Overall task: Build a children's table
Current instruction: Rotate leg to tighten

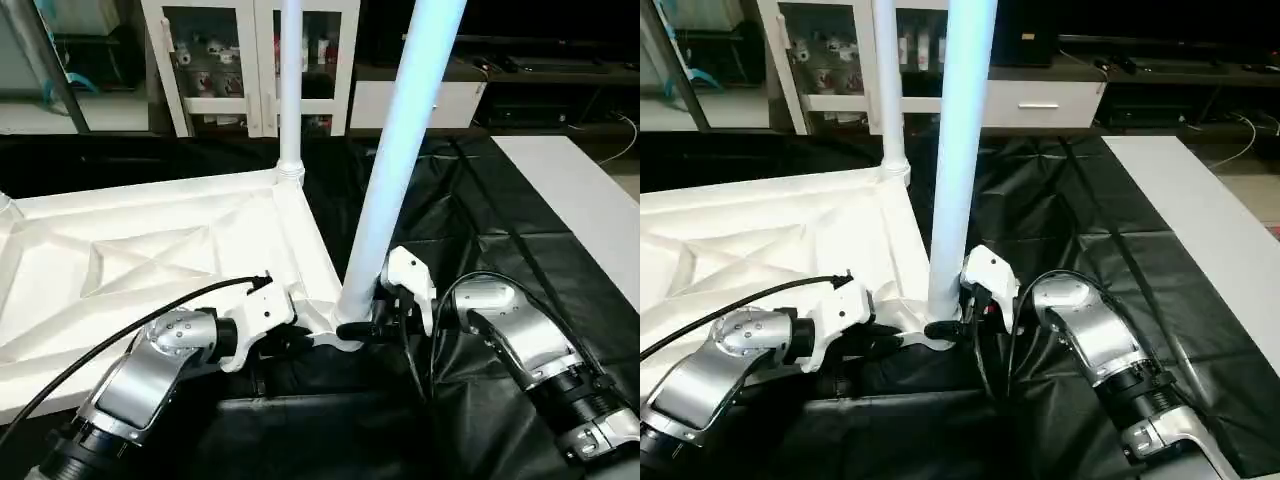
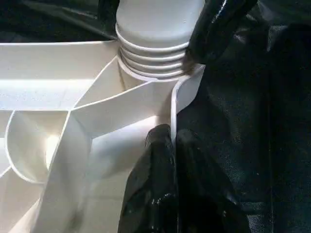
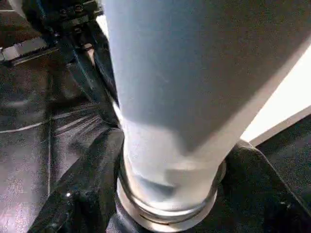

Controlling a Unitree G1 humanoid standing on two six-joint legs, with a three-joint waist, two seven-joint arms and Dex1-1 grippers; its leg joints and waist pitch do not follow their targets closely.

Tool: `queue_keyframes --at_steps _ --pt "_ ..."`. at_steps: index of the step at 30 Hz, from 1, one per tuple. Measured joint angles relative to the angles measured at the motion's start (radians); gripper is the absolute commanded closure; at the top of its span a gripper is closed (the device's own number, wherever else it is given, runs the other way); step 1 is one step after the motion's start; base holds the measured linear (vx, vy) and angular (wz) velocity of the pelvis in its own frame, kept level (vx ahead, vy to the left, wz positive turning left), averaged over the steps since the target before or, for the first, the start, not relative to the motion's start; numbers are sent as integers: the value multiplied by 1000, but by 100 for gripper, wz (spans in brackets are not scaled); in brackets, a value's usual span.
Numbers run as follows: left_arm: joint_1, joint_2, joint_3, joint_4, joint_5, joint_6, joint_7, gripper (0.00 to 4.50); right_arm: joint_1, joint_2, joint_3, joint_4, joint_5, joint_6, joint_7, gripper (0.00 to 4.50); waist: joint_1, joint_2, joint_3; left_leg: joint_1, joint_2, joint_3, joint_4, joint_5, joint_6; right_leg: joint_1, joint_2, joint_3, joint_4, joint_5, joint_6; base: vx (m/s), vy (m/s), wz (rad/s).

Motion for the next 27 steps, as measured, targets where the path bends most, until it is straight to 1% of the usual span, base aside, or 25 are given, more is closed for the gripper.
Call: queue_keyframes --at_steps 1,4,7,8,10,14,17,20,23,27 --pt "1 -2 1 0 0 2 7 450 2 8 -4 3 0 0 -16 178 -1 0 0 0 0 0 0 0 0 0 0 0 0 0 0 0 0 0" --pt "-6 -24 13 17 2 15 49 450 3 63 -32 37 -6 2 -101 178 -13 0 0 0 0 0 0 0 -1 0 0 0 0 1 -1 0 0 0" --pt "-29 -69 28 58 11 41 100 450 4 126 -65 67 -11 20 -228 178 -24 2 -2 1 -1 0 0 0 -1 0 0 1 0 0 0 0 0 0" --pt "-43 -95 36 86 17 44 123 450 4 157 -83 81 -15 27 -292 180 -25 4 -3 2 -1 0 0 0 -1 0 0 1 -1 -1 2 0 0 0" --pt "-61 -123 42 116 22 46 152 450 4 190 -99 90 -19 38 -369 180 -25 4 -3 2 -1 0 0 0 -1 0 0 1 -1 -1 2 0 0 0" --pt "-136 -195 42 229 46 39 238 450 0 304 -163 134 -38 62 -605 180 -23 5 -4 6 -1 0 0 0 -1 0 0 1 -2 -1 2 0 0 0" --pt "-198 -257 42 322 81 34 311 450 -41 399 -218 190 -57 81 -819 180 -24 4 -5 5 -3 0 0 0 -1 0 -1 1 -3 -2 3 0 0 0" --pt "-225 -290 40 366 98 30 346 450 -54 457 -251 219 -59 84 -952 180 -24 4 -5 6 -4 0 0 0 -1 0 -4 0 -5 -2 3 0 0 0" --pt "-242 -305 40 398 111 14 363 450 -75 484 -267 248 -60 80 -1018 180 -24 4 -5 5 -5 0 -1 0 -1 1 -5 -1 -12 -2 3 0 0 0" --pt "-244 -307 40 402 113 3 363 450 -74 484 -274 252 -60 50 -992 180 -24 4 -5 2 -5 0 -1 0 -1 1 -6 -2 -19 -2 3 0 0 0"
